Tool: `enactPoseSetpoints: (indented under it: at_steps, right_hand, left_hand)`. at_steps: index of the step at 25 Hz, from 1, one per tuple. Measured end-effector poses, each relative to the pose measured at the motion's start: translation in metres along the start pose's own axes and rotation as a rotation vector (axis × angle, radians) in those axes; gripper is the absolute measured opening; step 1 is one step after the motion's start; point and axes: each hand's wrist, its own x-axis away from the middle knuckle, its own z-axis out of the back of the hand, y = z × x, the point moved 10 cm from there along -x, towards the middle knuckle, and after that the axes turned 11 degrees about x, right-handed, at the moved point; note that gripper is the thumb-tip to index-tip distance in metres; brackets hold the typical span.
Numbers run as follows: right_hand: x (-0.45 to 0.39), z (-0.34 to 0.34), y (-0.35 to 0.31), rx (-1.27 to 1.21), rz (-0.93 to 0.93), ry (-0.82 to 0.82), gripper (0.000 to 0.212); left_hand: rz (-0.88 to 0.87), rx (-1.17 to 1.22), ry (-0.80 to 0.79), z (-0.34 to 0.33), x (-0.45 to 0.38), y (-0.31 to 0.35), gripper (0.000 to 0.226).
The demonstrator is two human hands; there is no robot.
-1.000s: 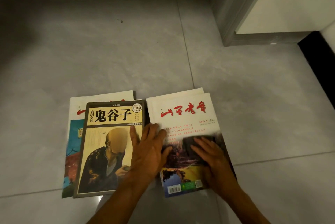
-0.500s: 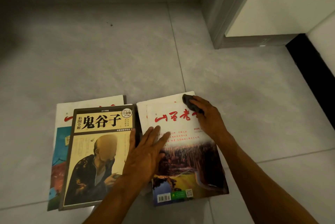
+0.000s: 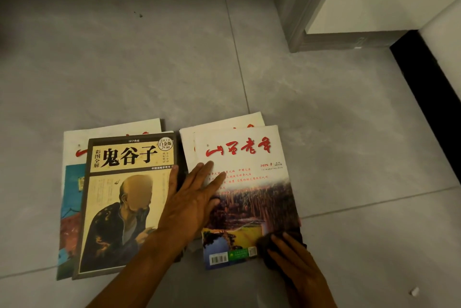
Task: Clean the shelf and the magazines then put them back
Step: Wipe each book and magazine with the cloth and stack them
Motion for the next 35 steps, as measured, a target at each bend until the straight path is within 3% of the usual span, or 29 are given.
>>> enactPoseSetpoints:
  at_steps: [4, 8, 12, 15, 18, 20, 22, 25, 27, 31, 35]
  right_hand:
    - [-0.079, 0.001, -0.065, 0.027, 0.174, 0.150, 0.025]
    - [-0.094, 0.003, -0.086, -0.029, 0.268, 0.139, 0.031]
    - [-0.057, 0.000, -0.083, 0.246, 0.412, 0.142, 0.057]
    - [-0.079, -0.008, -0.075, 0.164, 0.371, 0.098, 0.032]
    - [-0.138, -0.004, -0.070, 0.070, 0.281, 0.040, 0.042]
    - [-0.190, 0.005, -0.054, -0.037, 0.122, 0.075, 0.048]
    - [-0.241, 0.006, -0.039, -0.190, -0.009, 0.019, 0.056]
    - [-0.283, -0.001, -0.023, -0.240, -0.001, -0.088, 0.053]
    - [-0.276, 0.002, 0.000, -0.217, 0.013, -0.091, 0.054]
    - [-0.217, 0.014, 0.086, -0.313, -0.353, 0.003, 0.052]
    - [-0.153, 0.012, 0.058, -0.273, -0.319, 0.107, 0.045]
  left_hand:
    - [0.042, 0.024, -0.062, -0.002, 0.000, -0.002, 0.050]
    - [0.071, 0.107, -0.131, -0.002, -0.001, -0.006, 0.052]
    - [0.044, 0.104, -0.136, -0.007, 0.002, -0.008, 0.053]
    - [0.056, 0.291, -0.115, 0.002, -0.002, -0.017, 0.057]
    - [0.146, 0.532, 0.008, 0.017, 0.007, -0.039, 0.065]
    - [0.145, 0.468, 0.083, 0.026, 0.016, -0.045, 0.061]
    - [0.089, 0.328, 0.038, 0.021, 0.019, -0.041, 0.061]
    - [0.023, 0.179, -0.038, 0.016, 0.017, -0.034, 0.056]
    - [0.023, 0.176, -0.059, 0.014, 0.017, -0.035, 0.055]
    - [0.064, 0.193, -0.061, 0.016, 0.014, -0.036, 0.054]
    - [0.071, 0.178, -0.101, 0.011, 0.017, -0.033, 0.052]
